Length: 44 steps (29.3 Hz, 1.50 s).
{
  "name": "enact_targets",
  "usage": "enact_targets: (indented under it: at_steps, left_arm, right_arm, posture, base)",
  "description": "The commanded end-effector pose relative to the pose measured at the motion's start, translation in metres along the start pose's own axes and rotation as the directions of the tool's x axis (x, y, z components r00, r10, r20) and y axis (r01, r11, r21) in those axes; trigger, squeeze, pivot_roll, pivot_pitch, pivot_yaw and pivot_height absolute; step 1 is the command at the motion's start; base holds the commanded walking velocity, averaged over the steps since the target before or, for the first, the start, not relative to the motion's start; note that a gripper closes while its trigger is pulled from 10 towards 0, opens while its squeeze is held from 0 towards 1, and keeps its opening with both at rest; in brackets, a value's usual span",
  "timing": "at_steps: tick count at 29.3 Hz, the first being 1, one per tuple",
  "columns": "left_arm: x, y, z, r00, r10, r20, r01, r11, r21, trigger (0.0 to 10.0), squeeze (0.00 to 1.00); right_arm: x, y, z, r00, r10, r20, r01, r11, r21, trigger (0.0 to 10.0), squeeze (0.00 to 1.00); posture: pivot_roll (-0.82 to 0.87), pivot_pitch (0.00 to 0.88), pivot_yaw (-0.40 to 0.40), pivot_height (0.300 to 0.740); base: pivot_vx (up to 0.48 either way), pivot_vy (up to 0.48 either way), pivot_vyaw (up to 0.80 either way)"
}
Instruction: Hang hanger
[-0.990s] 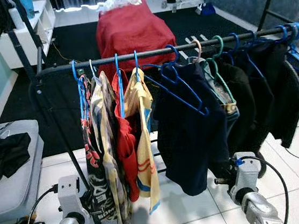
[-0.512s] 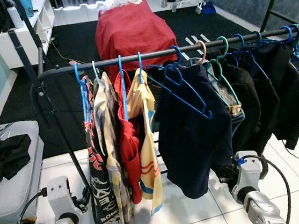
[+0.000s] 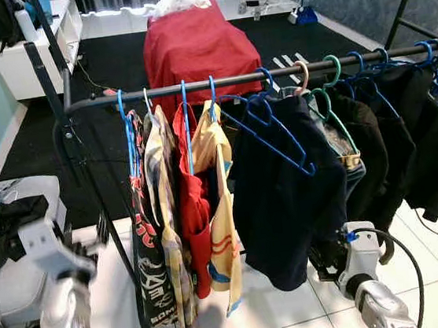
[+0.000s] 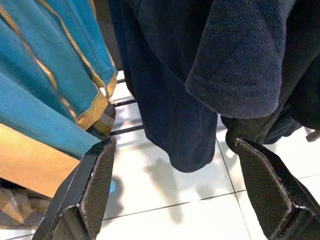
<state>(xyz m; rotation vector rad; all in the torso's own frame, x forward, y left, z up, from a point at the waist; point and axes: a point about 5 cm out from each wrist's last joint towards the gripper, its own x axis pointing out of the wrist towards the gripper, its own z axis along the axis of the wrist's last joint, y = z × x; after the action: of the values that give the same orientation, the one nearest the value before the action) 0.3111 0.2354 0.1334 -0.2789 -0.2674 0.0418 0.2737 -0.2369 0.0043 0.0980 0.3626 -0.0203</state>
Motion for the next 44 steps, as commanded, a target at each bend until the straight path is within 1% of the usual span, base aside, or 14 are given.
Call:
enact_targets:
  at_steps: [1, 2, 3, 5, 7, 9, 11, 14, 20, 26, 40, 41, 43, 44]
  left_arm:
    - [-0.003, -0.005, -0.006, 1.000, -0.001, -0.026, 0.001, 1.000, -0.025, 10.0, 0.00]
    - [-0.003, -0.005, -0.006, 1.000, -0.001, -0.026, 0.001, 1.000, -0.025, 10.0, 0.00]
    - [0.005, -0.017, 0.003, 1.000, -0.028, 0.011, 0.029, 0.999, -0.023, 10.0, 0.00]
    - [0.005, -0.017, 0.003, 1.000, -0.028, 0.011, 0.029, 0.999, -0.023, 10.0, 0.00]
    - [0.015, -0.043, 0.012, 0.994, -0.106, 0.024, 0.106, 0.994, 0.001, 10.0, 0.00]
    - [0.015, -0.043, 0.012, 0.994, -0.106, 0.024, 0.106, 0.994, 0.001, 10.0, 0.00]
    - [0.016, -0.050, 0.009, 0.993, -0.121, -0.017, 0.122, 0.991, 0.059, 10.0, 0.00]
    - [0.015, -0.057, -0.005, 0.989, -0.087, -0.123, 0.116, 0.961, 0.250, 10.0, 0.00]
    - [0.016, -0.061, -0.006, 0.989, -0.084, -0.123, 0.115, 0.955, 0.274, 10.0, 0.00]
    - [0.014, -0.059, -0.007, 0.983, 0.000, -0.184, 0.069, 0.926, 0.372, 10.0, 0.00]
    - [0.014, -0.056, -0.015, 0.961, 0.079, -0.266, 0.019, 0.938, 0.345, 10.0, 0.00]
    - [0.014, -0.056, -0.018, 0.955, 0.088, -0.285, 0.015, 0.939, 0.342, 7.0, 0.00]
    - [0.014, -0.056, -0.018, 0.955, 0.088, -0.285, 0.015, 0.939, 0.342, 7.0, 0.00]
    - [0.014, -0.054, -0.021, 0.948, 0.105, -0.302, 0.008, 0.936, 0.351, 0.4, 0.00]
  right_arm:
    - [-0.002, -0.002, -0.004, 1.000, -0.010, -0.014, 0.010, 1.000, 0.016, 10.0, 0.00]
    - [-0.002, -0.002, -0.004, 1.000, -0.010, -0.014, 0.010, 1.000, 0.016, 10.0, 0.00]
    - [-0.002, -0.002, -0.004, 1.000, -0.012, -0.015, 0.012, 1.000, 0.017, 10.0, 0.00]
    - [-0.002, -0.002, -0.004, 1.000, -0.012, -0.015, 0.012, 1.000, 0.017, 10.0, 0.00]
    - [-0.003, -0.004, -0.005, 1.000, -0.014, -0.019, 0.014, 1.000, 0.021, 10.0, 0.00]
    - [-0.003, -0.004, -0.005, 1.000, -0.014, -0.019, 0.014, 1.000, 0.021, 10.0, 0.00]
    - [-0.004, -0.005, -0.006, 1.000, -0.016, -0.020, 0.016, 1.000, 0.023, 10.0, 0.00]
    - [-0.005, -0.006, -0.008, 0.999, -0.022, -0.027, 0.022, 0.999, 0.028, 10.0, 0.00]
    - [-0.005, -0.006, -0.009, 0.999, -0.024, -0.033, 0.025, 0.999, 0.031, 10.0, 0.00]
    - [-0.006, -0.007, -0.013, 0.999, -0.033, -0.043, 0.035, 0.999, 0.040, 10.0, 0.00]
    - [-0.008, -0.008, -0.016, 0.997, -0.042, -0.058, 0.045, 0.998, 0.049, 10.0, 0.00]
    - [-0.008, -0.009, -0.017, 0.997, -0.045, -0.064, 0.048, 0.998, 0.050, 10.0, 0.00]
    - [-0.008, -0.009, -0.017, 0.997, -0.045, -0.064, 0.048, 0.998, 0.050, 10.0, 0.00]
    - [-0.009, -0.010, -0.018, 0.997, -0.047, -0.069, 0.050, 0.997, 0.051, 10.0, 0.00]
  posture:
    - [-0.04, 0.096, -0.028, 0.740]
    - [-0.04, 0.096, -0.028, 0.740]
    - [-0.04, 0.099, -0.030, 0.740]
    - [-0.04, 0.099, -0.030, 0.740]
    - [-0.04, 0.099, -0.030, 0.740]
    - [-0.04, 0.099, -0.030, 0.740]
    - [-0.04, 0.104, -0.025, 0.740]
    - [-0.04, 0.109, -0.021, 0.740]
    - [-0.04, 0.109, -0.021, 0.740]
    - [-0.05, 0.108, -0.009, 0.740]
    - [-0.05, 0.110, -0.006, 0.740]
    - [-0.06, 0.108, -0.006, 0.740]
    - [-0.06, 0.108, -0.006, 0.740]
    - [-0.06, 0.107, -0.005, 0.740]
  base:
    - [0.000, 0.000, 0.00]
    - [0.000, 0.000, 0.00]
    - [0.000, 0.000, 0.00]
    - [0.000, 0.000, 0.00]
    - [0.000, 0.000, 0.00]
    - [0.000, 0.000, 0.00]
    - [0.000, 0.000, 0.00]
    - [0.000, 0.000, 0.00]
    - [0.000, 0.000, 0.00]
    - [0.000, 0.000, 0.00]
    - [0.000, 0.000, 0.00]
    - [0.000, 0.000, 0.00]
    - [0.000, 0.000, 0.00]
    - [0.000, 0.000, 0.00]
